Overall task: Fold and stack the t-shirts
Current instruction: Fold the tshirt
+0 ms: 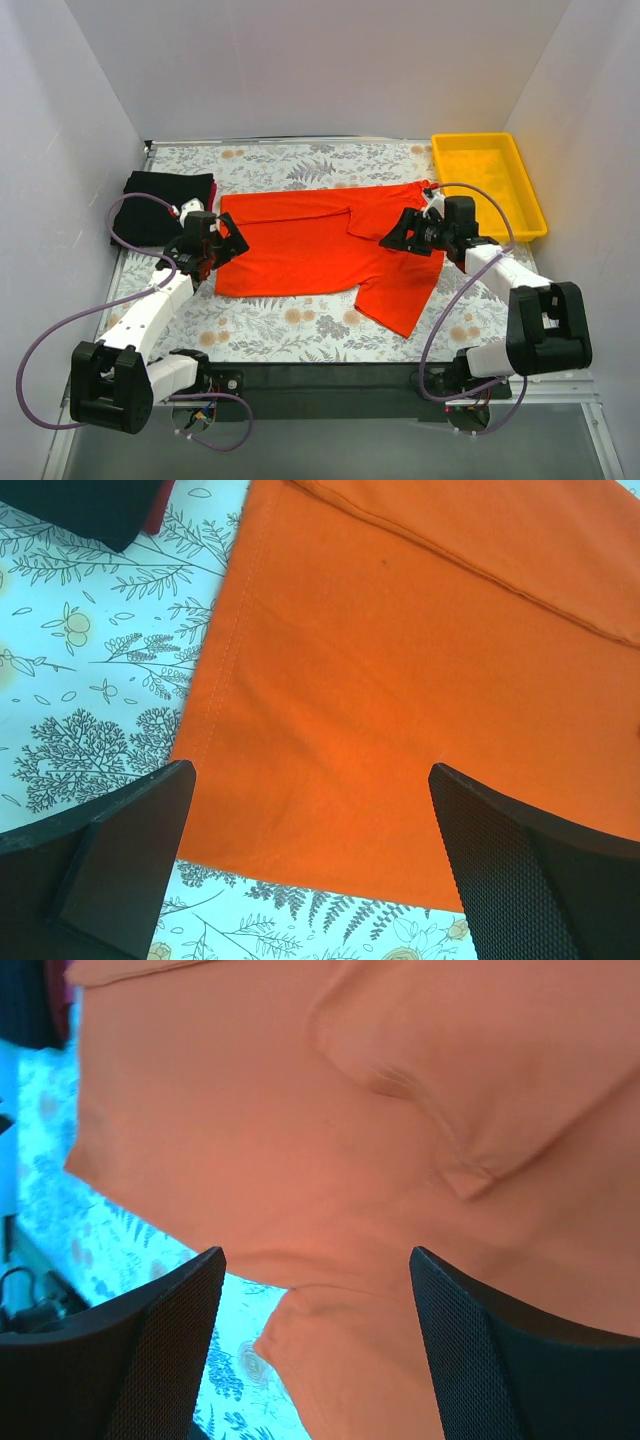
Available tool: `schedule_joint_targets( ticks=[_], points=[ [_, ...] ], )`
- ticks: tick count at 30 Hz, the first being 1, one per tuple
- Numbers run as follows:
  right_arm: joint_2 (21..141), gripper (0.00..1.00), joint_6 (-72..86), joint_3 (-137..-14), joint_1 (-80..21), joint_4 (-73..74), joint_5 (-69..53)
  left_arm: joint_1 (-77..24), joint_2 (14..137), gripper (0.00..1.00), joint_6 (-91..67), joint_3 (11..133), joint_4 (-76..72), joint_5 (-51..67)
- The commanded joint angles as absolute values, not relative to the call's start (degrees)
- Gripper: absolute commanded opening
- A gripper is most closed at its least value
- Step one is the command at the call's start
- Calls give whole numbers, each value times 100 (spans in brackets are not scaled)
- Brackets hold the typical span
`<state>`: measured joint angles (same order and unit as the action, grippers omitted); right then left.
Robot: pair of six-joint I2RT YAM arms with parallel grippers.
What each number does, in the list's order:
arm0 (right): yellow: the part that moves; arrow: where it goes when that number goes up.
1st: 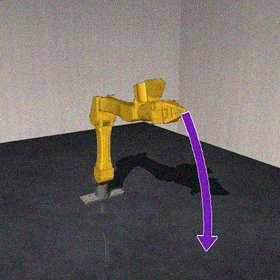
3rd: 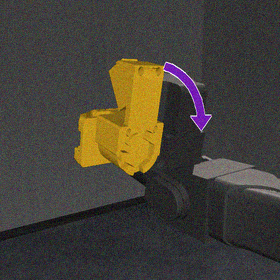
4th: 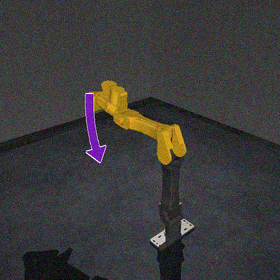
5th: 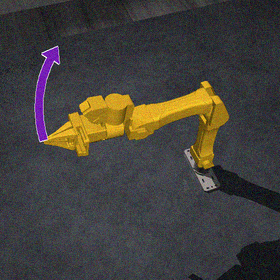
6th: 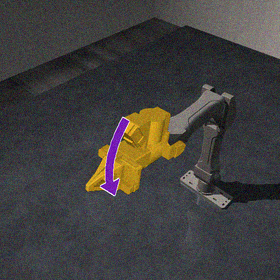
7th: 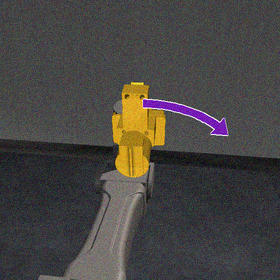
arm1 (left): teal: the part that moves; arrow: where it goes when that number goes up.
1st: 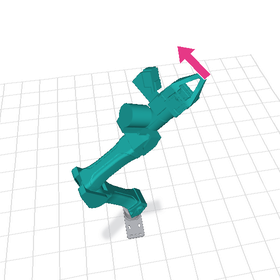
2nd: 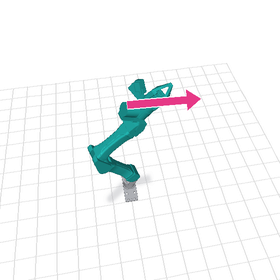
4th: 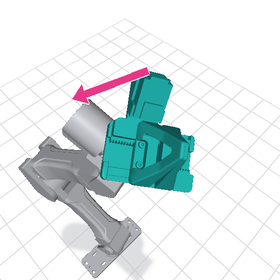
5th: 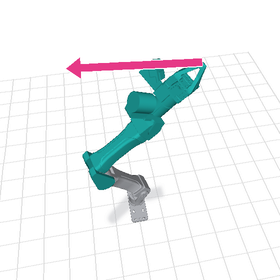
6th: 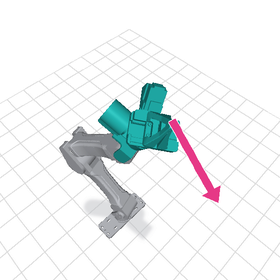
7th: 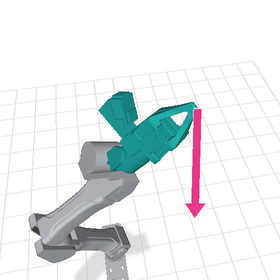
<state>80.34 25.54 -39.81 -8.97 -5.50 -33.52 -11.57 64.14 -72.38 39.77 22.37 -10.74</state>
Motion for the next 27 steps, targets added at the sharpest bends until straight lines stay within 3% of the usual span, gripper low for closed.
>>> schedule_joint_targets(
  ticks=[1,6,14,24,27],
  points=[
    [7533,68,1697,-4499,-888,1298,-1840,-1151,6354,98,-7426,4034,2512,-1239],
    [6831,66,1801,-4351,-765,2555,-784,-1073,6556,95,-8112,4359,3839,-2091],
    [6188,59,1942,-3832,-492,3023,-756,-580,6846,90,-8578,4298,4430,-2022],
    [6442,59,1872,-4034,-413,3032,-686,-562,7594,71,-8798,3885,4044,-1389],
    [6539,59,1837,-4017,-396,2989,-659,-563,7655,61,-8798,3832,3903,-1301]
  ],
)
